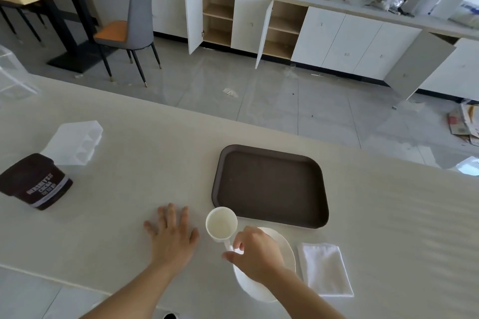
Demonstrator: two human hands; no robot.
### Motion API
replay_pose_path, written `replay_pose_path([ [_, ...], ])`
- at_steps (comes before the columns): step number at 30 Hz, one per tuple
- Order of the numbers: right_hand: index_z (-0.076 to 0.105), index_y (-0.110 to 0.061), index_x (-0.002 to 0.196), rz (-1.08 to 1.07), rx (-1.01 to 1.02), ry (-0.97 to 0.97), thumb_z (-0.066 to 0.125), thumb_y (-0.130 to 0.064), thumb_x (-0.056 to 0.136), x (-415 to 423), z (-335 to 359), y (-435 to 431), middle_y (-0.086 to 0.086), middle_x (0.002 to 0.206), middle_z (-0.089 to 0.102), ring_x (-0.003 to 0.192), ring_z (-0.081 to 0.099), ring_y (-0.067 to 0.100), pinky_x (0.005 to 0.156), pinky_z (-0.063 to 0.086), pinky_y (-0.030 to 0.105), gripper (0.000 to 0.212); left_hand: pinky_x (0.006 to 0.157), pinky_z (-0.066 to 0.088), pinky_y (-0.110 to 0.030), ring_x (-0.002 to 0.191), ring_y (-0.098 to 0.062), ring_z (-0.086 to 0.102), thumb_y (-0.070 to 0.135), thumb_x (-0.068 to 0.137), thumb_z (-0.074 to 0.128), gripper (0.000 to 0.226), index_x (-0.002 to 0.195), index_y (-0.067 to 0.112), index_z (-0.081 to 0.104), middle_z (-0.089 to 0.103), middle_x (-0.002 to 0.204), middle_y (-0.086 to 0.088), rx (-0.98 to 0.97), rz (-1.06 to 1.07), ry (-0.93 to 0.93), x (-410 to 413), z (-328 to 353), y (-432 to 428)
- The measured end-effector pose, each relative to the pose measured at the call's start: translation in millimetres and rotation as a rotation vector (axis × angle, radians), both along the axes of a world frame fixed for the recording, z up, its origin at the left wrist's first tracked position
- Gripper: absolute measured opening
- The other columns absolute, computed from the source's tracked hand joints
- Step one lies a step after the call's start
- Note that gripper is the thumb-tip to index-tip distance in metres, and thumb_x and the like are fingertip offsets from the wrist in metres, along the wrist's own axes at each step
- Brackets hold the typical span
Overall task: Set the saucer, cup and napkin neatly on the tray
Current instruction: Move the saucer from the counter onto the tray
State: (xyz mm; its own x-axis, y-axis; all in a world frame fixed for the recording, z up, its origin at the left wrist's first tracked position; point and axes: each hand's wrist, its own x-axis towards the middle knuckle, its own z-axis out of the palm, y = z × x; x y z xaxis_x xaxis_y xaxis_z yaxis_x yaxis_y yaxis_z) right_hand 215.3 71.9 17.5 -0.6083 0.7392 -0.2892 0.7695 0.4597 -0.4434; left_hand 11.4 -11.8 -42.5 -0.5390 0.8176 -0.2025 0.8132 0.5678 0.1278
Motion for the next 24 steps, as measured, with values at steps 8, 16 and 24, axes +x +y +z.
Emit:
replay_pose_path([
  [8, 0.067, -0.026, 0.106, -0.248, 0.155, 0.007, 0.064, -0.027, 0.088, 65, -7, 25, -0.011, 0.106, 0.059, 0.098, 0.058, 0.014, 0.074, 0.049, 0.026, 0.018, 0.115, -0.003, -0.067, 0.151, -0.040, 0.002, 0.055, 0.081, 0.006, 0.084, 0.154, 0.020, 0.027, 0.016, 0.163, -0.018, 0.048, 0.101, -0.034, 10, -19, 2],
  [16, 0.071, -0.013, 0.086, -0.373, 0.135, -0.072, 0.059, -0.025, 0.094, 95, -19, 38, 0.000, 0.089, 0.063, 0.077, 0.059, 0.020, 0.073, 0.053, 0.033, 0.018, 0.115, -0.005, -0.066, 0.151, -0.040, 0.001, 0.058, 0.085, 0.011, 0.080, 0.155, 0.021, 0.025, 0.015, 0.164, -0.017, 0.024, 0.112, -0.005, 11, -28, 3],
  [24, 0.060, -0.020, 0.080, -0.397, 0.024, -0.119, 0.049, -0.026, 0.097, 90, -24, 46, -0.004, 0.078, 0.067, 0.074, 0.058, 0.020, 0.064, 0.050, 0.033, 0.021, 0.116, -0.001, -0.067, 0.150, -0.041, 0.008, 0.057, 0.088, 0.021, 0.076, 0.152, 0.019, 0.034, 0.022, 0.161, -0.019, 0.059, 0.107, 0.018, 10, -32, 3],
])
